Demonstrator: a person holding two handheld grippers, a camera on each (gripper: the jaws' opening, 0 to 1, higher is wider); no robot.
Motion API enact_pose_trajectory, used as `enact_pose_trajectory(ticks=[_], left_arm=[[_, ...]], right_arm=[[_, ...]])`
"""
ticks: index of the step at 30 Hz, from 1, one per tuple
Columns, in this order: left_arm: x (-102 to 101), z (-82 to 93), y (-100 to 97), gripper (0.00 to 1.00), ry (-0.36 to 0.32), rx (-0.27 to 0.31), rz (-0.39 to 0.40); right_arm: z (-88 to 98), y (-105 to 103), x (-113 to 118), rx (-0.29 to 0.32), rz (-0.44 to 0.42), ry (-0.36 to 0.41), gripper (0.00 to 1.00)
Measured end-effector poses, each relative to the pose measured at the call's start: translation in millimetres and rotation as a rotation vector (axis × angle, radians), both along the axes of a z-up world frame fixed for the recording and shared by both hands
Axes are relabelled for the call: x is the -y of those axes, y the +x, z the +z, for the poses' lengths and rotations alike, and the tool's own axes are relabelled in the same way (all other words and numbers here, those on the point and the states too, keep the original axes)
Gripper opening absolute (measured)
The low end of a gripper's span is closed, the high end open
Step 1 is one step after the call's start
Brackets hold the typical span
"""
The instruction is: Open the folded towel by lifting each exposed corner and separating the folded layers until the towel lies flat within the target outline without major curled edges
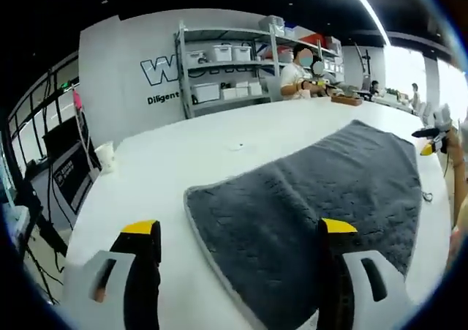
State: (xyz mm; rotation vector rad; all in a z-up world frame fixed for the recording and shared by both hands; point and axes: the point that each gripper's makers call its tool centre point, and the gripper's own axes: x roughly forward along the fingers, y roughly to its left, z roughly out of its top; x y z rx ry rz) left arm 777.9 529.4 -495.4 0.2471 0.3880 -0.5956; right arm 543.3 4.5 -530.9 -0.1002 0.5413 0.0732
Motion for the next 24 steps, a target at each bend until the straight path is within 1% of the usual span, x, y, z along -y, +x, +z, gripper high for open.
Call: enact_pose_trajectory(ticks=[3,6,8,12,14,16,17,19,21,22,24], left_arm=[[-0.7,-2.6,16.8,0.70,0.010,0.002,0.012],[-6.1,-3.5,36.4,0.56,0.012,0.013,0.046],[-10.9,-3.1,48.4,0.50,0.009,0.023,0.071],[-15.6,-7.6,66.5,0.49,-0.022,-0.001,0.103],[-15.5,-10.2,71.8,0.45,-0.021,-0.004,0.106],[-17.0,-15.1,77.0,0.39,0.001,-0.009,0.112],[-18.3,-16.7,80.4,0.37,0.015,-0.003,0.120],[-17.8,-17.1,83.7,0.33,0.014,0.007,0.124],[-12.3,-18.0,83.8,0.33,-0.016,-0.006,0.114],[-9.2,-19.2,84.1,0.33,-0.018,-0.012,0.105],[-5.4,-26.1,84.3,0.33,0.012,-0.038,0.090]], right_arm=[[0.7,1.1,1.5,0.003,-0.001,0.005,0.99],[-0.3,0.7,1.6,0.000,-0.002,0.007,0.99],[-0.3,0.5,3.9,-0.001,-0.005,0.008,0.99],[0.1,0.0,5.0,0.002,-0.009,0.011,0.99],[-0.3,-0.1,5.7,0.002,-0.013,0.014,0.99],[-1.0,0.1,6.4,0.000,-0.014,0.015,0.99],[-1.4,0.1,6.3,-0.001,-0.014,0.016,0.99],[-2.2,0.2,6.3,-0.003,-0.014,0.015,0.99],[-2.8,0.0,6.2,-0.005,-0.013,0.015,0.99],[-3.0,0.0,6.4,-0.005,-0.014,0.015,0.99],[-3.4,-0.1,6.9,-0.006,-0.016,0.016,0.99]])
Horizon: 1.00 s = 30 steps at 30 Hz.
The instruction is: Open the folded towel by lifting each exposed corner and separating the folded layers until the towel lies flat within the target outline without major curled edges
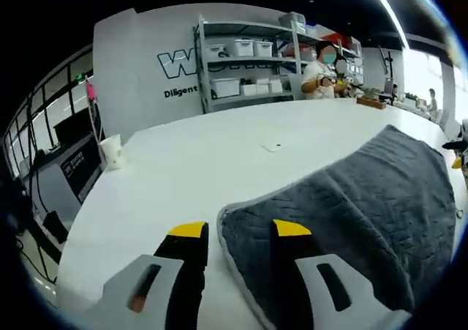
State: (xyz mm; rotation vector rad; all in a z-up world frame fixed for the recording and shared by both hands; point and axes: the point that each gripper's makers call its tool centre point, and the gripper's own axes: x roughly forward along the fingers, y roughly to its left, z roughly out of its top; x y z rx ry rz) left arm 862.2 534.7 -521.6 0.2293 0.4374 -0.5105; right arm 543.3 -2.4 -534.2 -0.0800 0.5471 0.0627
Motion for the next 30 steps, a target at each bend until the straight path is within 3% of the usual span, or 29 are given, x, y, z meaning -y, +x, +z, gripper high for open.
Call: enact_pose_trajectory(ticks=[5,14,19,23,30], left_arm=[[-2.6,-1.4,12.1,0.33,0.008,0.007,0.027],[-9.3,-12.0,25.5,0.26,0.008,-0.046,0.051],[-6.9,-14.8,25.3,0.12,-0.011,-0.067,0.038],[-10.3,-18.6,26.8,0.02,0.025,-0.067,0.050],[-10.3,-20.9,29.5,0.02,0.036,-0.063,0.046]], right_arm=[[-1.3,-0.4,1.4,-0.003,-0.004,0.002,0.99],[-2.7,-0.5,3.8,-0.005,-0.008,0.004,0.99],[-3.6,-0.8,6.4,-0.007,-0.015,0.008,0.99],[-4.4,-0.9,7.3,-0.009,-0.017,0.008,0.99],[-6.2,0.0,6.5,-0.015,-0.013,0.008,0.98]])
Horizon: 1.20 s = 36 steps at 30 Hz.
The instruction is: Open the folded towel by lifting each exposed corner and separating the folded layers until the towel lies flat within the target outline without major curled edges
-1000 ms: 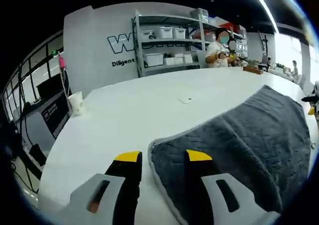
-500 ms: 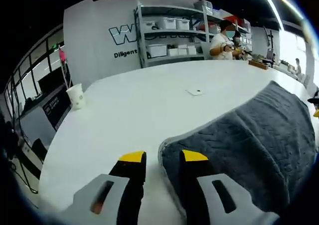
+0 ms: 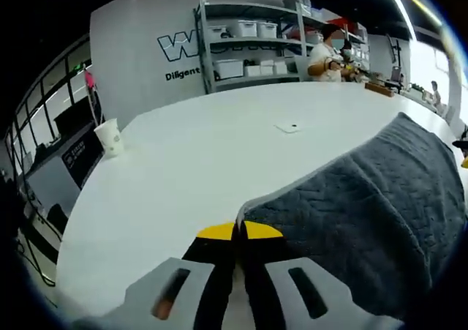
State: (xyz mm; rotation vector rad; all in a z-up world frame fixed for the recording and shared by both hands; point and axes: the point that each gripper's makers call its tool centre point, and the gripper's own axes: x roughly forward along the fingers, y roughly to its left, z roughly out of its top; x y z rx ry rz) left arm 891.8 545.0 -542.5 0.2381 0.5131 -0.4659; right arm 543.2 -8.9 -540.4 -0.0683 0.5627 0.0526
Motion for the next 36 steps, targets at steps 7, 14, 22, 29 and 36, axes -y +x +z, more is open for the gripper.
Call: enact_pose_trajectory(ticks=[7,14,22,29,36], left_arm=[[-3.2,1.4,4.4,0.01,0.034,0.015,0.003],[-3.8,-1.7,12.3,0.02,0.107,0.018,0.004],[-3.4,-4.1,20.6,0.02,0.160,0.019,0.009],[-8.0,-8.3,24.2,0.02,0.202,0.008,0.022],[-11.0,-8.8,29.6,0.02,0.226,0.009,0.025]], right_arm=[[-2.1,0.4,0.4,-0.007,-0.001,0.001,0.98],[-2.4,0.9,1.4,-0.008,-0.002,0.001,0.98],[-1.2,-0.2,6.7,-0.005,-0.010,0.002,0.98],[-1.0,-2.3,9.9,-0.005,-0.016,0.002,0.98],[-0.5,-3.1,9.7,-0.003,-0.016,0.001,0.98]])
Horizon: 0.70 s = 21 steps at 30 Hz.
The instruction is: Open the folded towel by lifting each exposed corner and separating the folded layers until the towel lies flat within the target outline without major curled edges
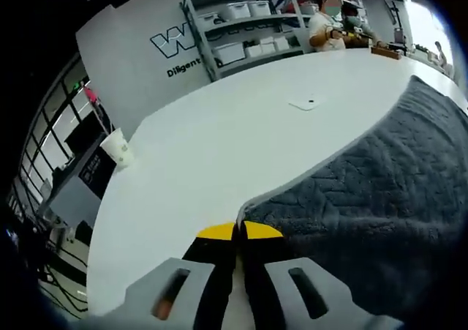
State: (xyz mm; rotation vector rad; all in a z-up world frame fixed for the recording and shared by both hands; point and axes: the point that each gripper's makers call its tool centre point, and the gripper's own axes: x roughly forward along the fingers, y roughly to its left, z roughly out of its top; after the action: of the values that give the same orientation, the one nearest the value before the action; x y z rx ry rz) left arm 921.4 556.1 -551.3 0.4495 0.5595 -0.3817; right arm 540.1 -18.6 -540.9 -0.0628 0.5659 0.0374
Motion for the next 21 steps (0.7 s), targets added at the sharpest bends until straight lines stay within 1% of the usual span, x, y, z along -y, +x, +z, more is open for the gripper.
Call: enact_pose_trajectory(ticks=[7,11,14,19,21], left_arm=[[-2.6,-0.5,11.4,0.02,0.028,-0.009,0.007],[-5.0,-0.3,16.4,0.02,0.060,-0.013,0.005],[-8.0,-0.2,21.0,0.02,0.072,-0.016,0.010],[-11.4,-0.5,28.8,0.02,0.085,-0.010,0.021],[-12.6,-0.6,31.9,0.02,0.100,-0.008,0.025]], right_arm=[[0.0,0.3,-1.1,-0.003,0.005,-0.003,0.98],[0.4,-0.1,-1.5,-0.001,0.005,-0.004,0.98],[0.1,-0.1,-2.0,-0.003,0.005,-0.005,0.98],[-0.1,0.3,-3.6,-0.003,0.009,-0.007,0.98],[-0.6,0.4,-3.9,-0.006,0.009,-0.009,0.98]])
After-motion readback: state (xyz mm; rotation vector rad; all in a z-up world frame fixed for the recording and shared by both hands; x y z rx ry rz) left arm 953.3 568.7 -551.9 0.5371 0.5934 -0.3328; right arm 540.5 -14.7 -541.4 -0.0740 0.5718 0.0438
